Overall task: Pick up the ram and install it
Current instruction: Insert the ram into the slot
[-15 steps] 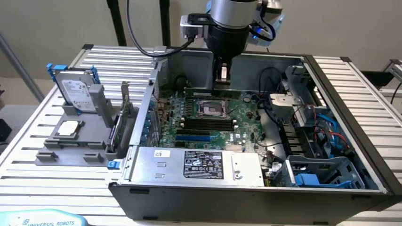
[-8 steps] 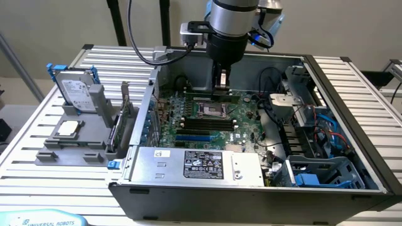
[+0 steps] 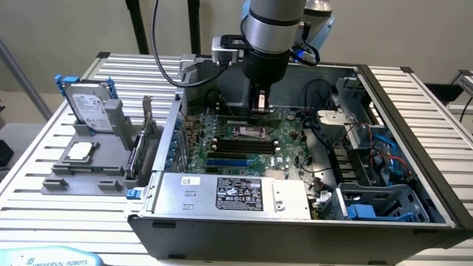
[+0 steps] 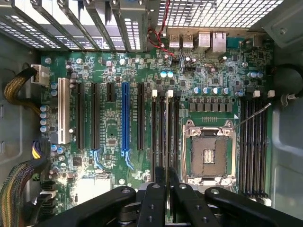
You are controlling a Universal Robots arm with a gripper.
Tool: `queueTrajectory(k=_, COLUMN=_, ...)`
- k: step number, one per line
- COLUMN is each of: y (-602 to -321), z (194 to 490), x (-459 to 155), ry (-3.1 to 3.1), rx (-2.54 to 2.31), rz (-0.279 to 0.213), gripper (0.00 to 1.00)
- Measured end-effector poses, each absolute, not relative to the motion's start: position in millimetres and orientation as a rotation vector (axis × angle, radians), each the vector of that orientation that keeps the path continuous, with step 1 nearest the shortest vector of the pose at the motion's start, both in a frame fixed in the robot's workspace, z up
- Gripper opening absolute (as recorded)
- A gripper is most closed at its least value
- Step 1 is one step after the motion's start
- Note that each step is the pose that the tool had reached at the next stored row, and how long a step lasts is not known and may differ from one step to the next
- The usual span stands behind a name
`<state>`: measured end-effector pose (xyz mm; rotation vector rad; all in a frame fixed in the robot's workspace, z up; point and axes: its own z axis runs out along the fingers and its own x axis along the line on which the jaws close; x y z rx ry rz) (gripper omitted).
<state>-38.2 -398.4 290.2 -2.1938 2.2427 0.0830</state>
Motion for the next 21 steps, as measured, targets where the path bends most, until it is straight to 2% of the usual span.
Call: queueTrajectory(k=21, y=-402.6, z=252.1, x=-38.1, ry=2.243, rx=-2.194, rz=0.083, gripper=0.13)
